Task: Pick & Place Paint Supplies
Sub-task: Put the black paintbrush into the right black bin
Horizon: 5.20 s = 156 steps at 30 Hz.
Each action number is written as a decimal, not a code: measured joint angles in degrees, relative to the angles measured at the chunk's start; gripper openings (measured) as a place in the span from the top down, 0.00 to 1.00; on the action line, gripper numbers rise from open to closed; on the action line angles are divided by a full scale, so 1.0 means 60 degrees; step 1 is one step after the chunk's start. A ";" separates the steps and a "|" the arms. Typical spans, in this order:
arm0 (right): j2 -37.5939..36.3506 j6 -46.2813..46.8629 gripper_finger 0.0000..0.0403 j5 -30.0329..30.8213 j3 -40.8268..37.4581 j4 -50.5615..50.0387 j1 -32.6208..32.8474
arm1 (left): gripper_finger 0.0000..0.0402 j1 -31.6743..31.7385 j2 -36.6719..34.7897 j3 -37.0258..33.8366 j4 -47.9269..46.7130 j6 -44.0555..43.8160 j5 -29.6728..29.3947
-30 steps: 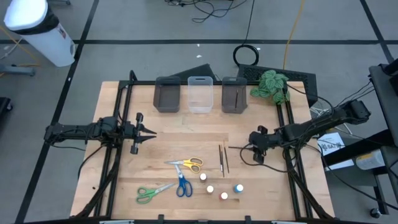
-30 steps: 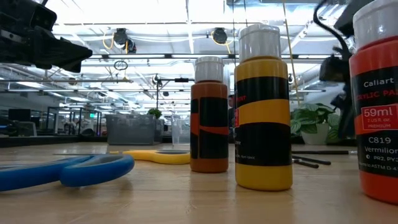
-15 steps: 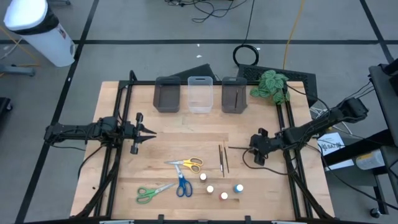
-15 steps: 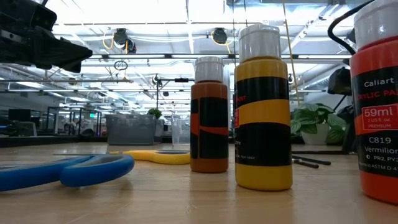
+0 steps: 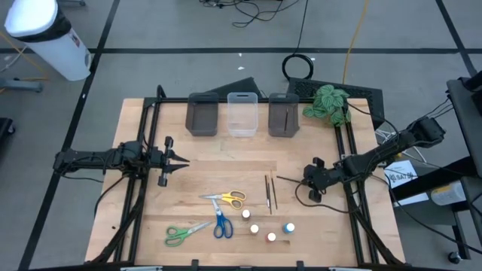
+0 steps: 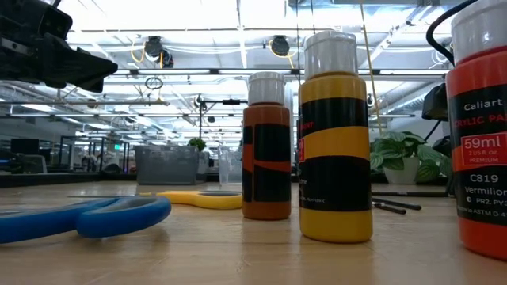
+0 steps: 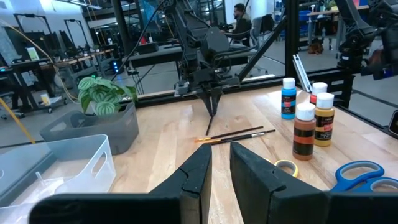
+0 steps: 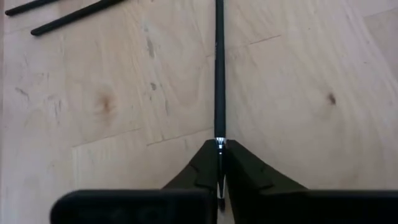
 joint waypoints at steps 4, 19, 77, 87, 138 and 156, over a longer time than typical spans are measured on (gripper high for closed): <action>0.0004 0.0249 0.99 0.0327 -0.0011 -0.0106 0.0015 | 0.82 0.0000 -0.0003 0.0000 -0.0001 0.0000 -0.0002; 0.0047 -0.0904 1.00 0.3386 0.0855 0.1409 0.0004 | 0.82 0.0000 -0.0002 0.0000 0.0000 0.0000 0.0000; 0.3406 -0.2543 0.60 -0.2606 0.3511 0.1313 -0.1326 | 0.82 0.0000 0.0001 0.0000 -0.0003 0.0000 -0.0049; 0.1891 -0.2802 0.63 0.0484 0.3537 0.0620 -0.1326 | 0.82 0.0000 0.0001 0.0000 0.0003 0.0000 -0.0055; 0.4196 -0.2797 0.99 -0.0438 0.2497 0.1628 -0.2670 | 0.82 0.0000 0.0008 0.0000 -0.0001 0.0001 -0.0064; 0.1022 -0.3194 1.00 0.0435 0.2466 0.3321 -0.2687 | 0.82 0.0002 0.0012 0.0000 -0.0002 0.0002 -0.0061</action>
